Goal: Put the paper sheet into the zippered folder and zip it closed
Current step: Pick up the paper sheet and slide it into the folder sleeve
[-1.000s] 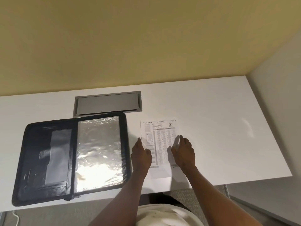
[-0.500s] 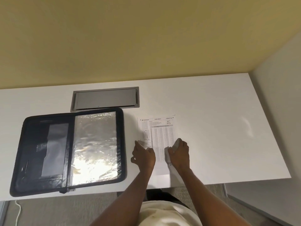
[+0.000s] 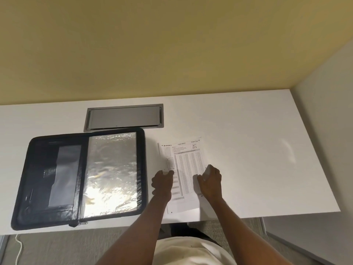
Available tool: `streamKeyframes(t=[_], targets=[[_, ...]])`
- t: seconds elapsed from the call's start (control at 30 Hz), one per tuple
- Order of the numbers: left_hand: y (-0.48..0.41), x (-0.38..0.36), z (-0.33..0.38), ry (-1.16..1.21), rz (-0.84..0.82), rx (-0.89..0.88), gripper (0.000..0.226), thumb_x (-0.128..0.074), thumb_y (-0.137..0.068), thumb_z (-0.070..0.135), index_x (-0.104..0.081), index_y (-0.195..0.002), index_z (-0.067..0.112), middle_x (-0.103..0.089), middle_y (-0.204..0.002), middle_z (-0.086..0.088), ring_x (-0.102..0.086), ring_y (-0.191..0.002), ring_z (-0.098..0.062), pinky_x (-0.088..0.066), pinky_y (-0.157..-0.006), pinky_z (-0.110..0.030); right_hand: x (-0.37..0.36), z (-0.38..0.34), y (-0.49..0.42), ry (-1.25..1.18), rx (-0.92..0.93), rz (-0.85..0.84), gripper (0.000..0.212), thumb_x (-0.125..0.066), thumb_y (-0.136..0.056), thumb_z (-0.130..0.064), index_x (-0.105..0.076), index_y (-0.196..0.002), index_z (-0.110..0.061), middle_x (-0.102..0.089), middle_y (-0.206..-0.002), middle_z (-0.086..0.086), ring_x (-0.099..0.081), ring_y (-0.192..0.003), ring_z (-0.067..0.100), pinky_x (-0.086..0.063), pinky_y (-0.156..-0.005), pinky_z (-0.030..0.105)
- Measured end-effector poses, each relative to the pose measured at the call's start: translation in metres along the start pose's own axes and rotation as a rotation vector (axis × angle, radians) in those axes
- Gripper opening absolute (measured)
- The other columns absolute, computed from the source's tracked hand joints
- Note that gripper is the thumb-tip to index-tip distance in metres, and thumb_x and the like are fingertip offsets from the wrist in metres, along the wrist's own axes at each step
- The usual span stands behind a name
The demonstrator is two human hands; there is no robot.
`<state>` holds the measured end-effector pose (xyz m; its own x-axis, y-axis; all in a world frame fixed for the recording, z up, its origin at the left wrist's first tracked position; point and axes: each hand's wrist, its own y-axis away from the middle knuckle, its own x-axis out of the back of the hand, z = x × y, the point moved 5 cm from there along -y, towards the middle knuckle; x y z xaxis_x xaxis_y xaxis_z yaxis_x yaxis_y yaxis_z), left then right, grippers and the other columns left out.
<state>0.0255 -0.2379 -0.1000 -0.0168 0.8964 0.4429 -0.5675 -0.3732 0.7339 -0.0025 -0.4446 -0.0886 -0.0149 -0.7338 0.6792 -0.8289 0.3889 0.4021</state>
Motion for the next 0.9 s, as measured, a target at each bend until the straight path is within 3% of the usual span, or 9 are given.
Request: streamKeyframes(t=[0.13, 0.23, 0.33, 0.43, 0.53, 0.63, 0.67, 0.77, 0.9], targets=[[0.001, 0.002, -0.001, 0.044, -0.055, -0.114, 0.018, -0.055, -0.101, 0.021, -0.062, -0.103, 0.005, -0.07, -0.104, -0.016, -0.059, -0.077, -0.017, -0.047, -0.066, -0.03, 0.001, 0.001, 0.002, -0.019, -0.008, -0.002, 0.032, -0.068, -0.088, -0.016, -0.052, -0.11, 0.0, -0.053, -0.114, 0.015, -0.05, -0.109, 0.035, -0.044, -0.091, 0.041], [0.0, 0.007, -0.003, 0.136, -0.106, -0.133, 0.018, -0.051, -0.103, 0.015, -0.067, -0.096, 0.017, -0.071, -0.096, -0.005, -0.061, -0.078, -0.013, -0.044, -0.066, -0.024, 0.0, 0.001, 0.003, -0.02, 0.005, -0.004, 0.03, -0.068, -0.087, -0.016, -0.051, -0.107, -0.001, -0.054, -0.114, 0.015, -0.05, -0.108, 0.033, -0.044, -0.09, 0.04], [0.0, 0.014, -0.004, 0.237, -0.159, -0.123, 0.039, -0.056, -0.103, 0.006, -0.066, -0.081, 0.036, -0.07, -0.083, 0.009, -0.061, -0.071, -0.011, -0.046, -0.063, -0.024, 0.0, 0.0, 0.005, -0.022, 0.021, -0.009, 0.03, -0.069, -0.087, -0.016, -0.052, -0.105, 0.0, -0.056, -0.11, 0.016, -0.051, -0.105, 0.032, -0.046, -0.089, 0.042], [-0.003, 0.023, -0.003, 0.287, -0.247, -0.134, 0.026, -0.06, -0.103, 0.005, -0.074, -0.103, 0.026, -0.075, -0.084, 0.001, -0.066, -0.068, -0.016, -0.05, -0.06, -0.028, 0.006, 0.003, -0.002, -0.064, 0.0, -0.015, 0.026, -0.07, -0.086, -0.015, -0.048, -0.096, -0.008, -0.053, -0.097, 0.012, -0.051, -0.094, 0.027, -0.044, -0.082, 0.04], [-0.002, 0.032, 0.006, 0.338, -0.367, -0.172, 0.022, -0.062, -0.102, 0.011, -0.078, -0.111, 0.023, -0.082, -0.096, -0.004, -0.078, -0.08, -0.022, -0.061, -0.062, -0.032, 0.021, 0.004, -0.015, -0.208, -0.069, -0.008, 0.029, -0.074, -0.086, -0.018, -0.049, -0.099, -0.016, -0.049, -0.092, 0.005, -0.048, -0.087, 0.021, -0.04, -0.08, 0.034], [0.001, 0.044, 0.02, 0.336, -0.46, -0.224, 0.024, -0.064, -0.102, 0.018, -0.082, -0.104, 0.033, -0.081, -0.107, -0.004, -0.079, -0.091, -0.022, -0.062, -0.069, -0.032, 0.035, -0.005, -0.018, -0.54, -0.15, -0.127, 0.051, -0.076, -0.093, -0.028, -0.053, -0.137, -0.016, -0.06, -0.121, -0.012, -0.061, -0.112, 0.004, -0.044, -0.095, 0.018], [0.0, 0.047, 0.023, 0.336, -0.482, -0.233, 0.023, -0.064, -0.102, 0.019, -0.082, -0.105, 0.033, -0.08, -0.11, -0.004, -0.078, -0.094, -0.023, -0.062, -0.074, -0.035, 0.041, -0.013, -0.019, -0.629, -0.129, -0.193, 0.048, -0.075, -0.094, -0.028, -0.056, -0.136, -0.014, -0.067, -0.124, -0.011, -0.066, -0.115, 0.001, -0.049, -0.094, 0.015], [-0.002, 0.054, 0.033, 0.341, -0.549, -0.258, 0.024, -0.064, -0.101, 0.02, -0.077, -0.12, 0.026, -0.078, -0.119, -0.007, -0.075, -0.103, -0.028, -0.06, -0.086, -0.043, 0.051, -0.033, -0.019, -0.816, -0.074, -0.456, 0.045, -0.07, -0.098, -0.025, -0.06, -0.14, -0.012, -0.071, -0.133, 0.001, -0.066, -0.126, 0.018, -0.052, -0.105, 0.035], [-0.002, 0.059, 0.049, 0.326, -0.638, -0.304, 0.03, -0.064, -0.101, 0.024, -0.07, -0.13, 0.023, -0.074, -0.128, -0.008, -0.073, -0.11, -0.03, -0.06, -0.084, -0.04, 0.056, -0.049, -0.016, -0.74, -0.065, -0.545, 0.05, -0.069, -0.098, -0.023, -0.057, -0.144, -0.01, -0.067, -0.139, 0.001, -0.063, -0.129, 0.015, -0.051, -0.102, 0.026]])
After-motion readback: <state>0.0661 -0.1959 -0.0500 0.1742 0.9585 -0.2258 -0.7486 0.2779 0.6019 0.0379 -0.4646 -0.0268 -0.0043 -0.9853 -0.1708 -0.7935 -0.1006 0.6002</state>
